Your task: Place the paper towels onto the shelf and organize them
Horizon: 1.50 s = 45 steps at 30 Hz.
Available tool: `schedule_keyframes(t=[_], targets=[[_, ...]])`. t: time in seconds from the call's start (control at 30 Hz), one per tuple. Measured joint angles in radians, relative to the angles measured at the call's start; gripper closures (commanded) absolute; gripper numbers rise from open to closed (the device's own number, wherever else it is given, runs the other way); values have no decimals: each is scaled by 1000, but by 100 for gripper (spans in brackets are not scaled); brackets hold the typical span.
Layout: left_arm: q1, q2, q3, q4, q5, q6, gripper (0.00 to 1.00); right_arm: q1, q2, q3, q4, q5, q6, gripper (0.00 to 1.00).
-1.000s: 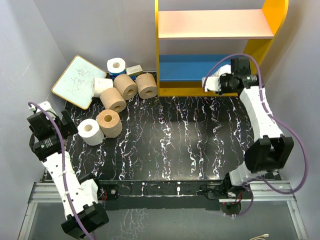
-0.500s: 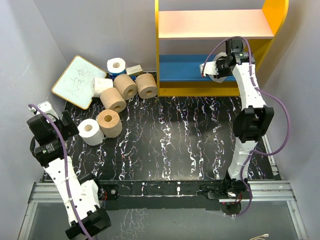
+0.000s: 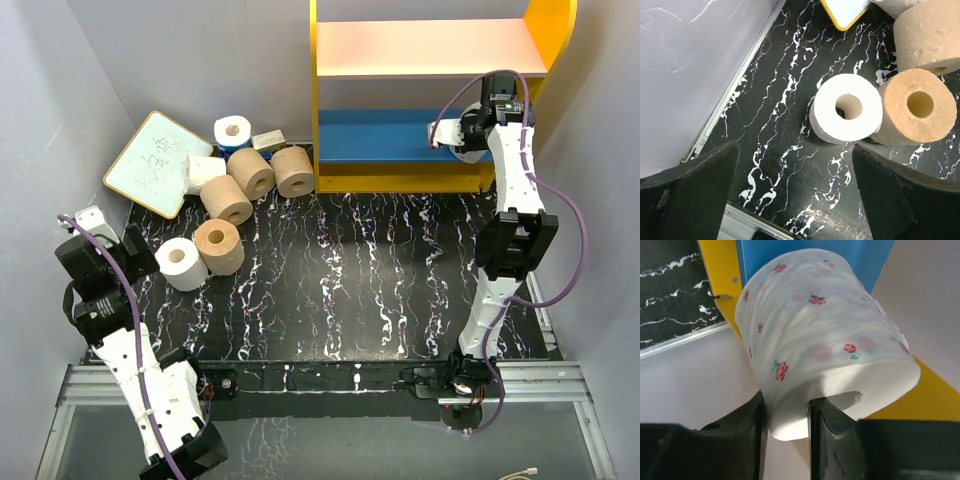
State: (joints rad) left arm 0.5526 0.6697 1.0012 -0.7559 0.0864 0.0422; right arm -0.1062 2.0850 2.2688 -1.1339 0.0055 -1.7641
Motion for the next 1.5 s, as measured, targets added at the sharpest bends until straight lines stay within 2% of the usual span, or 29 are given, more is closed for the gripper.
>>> schedule_keyframes(t=[0.27,0.47,0.5,0.53,0.57,0.73,0.97,1.07,1.17,1.23,1.27,1.3,1.37,1.5], targets=[[0,6,-1,0,0,0,5,-46,20,15,20,11,-3,98],[0,8,-1,0,0,0,5,-45,21,8,82,-10,15,48],[0,8,-1,0,0,0,5,-45,21,6,98,-17,19,34],[0,9,-1,0,0,0,5,-45,21,6,111,-24,24,9],[0,9,-1,0,0,0,5,-45,21,6,125,-29,30,2],[0,8,-1,0,0,0,5,-43,1,-26,186,-50,44,2],[0,8,-1,0,0,0,4,-7,-114,-146,193,-74,104,1],[0,3,-1,0,0,0,4,145,-253,-246,207,25,221,1],[0,-1,-1,0,0,0,5,535,-475,-436,225,114,366,1],[0,4,-1,-1,-1,0,5,783,-575,-503,179,8,455,1],[0,13,-1,-2,0,0,5,852,-615,-517,139,-57,501,1],[0,26,1,-5,2,3,5,873,-646,-519,94,-117,550,1],[0,69,16,-25,12,7,4,830,-681,-516,39,-206,640,1],[0,238,162,-127,97,63,4,748,-610,-482,-39,-412,831,2]])
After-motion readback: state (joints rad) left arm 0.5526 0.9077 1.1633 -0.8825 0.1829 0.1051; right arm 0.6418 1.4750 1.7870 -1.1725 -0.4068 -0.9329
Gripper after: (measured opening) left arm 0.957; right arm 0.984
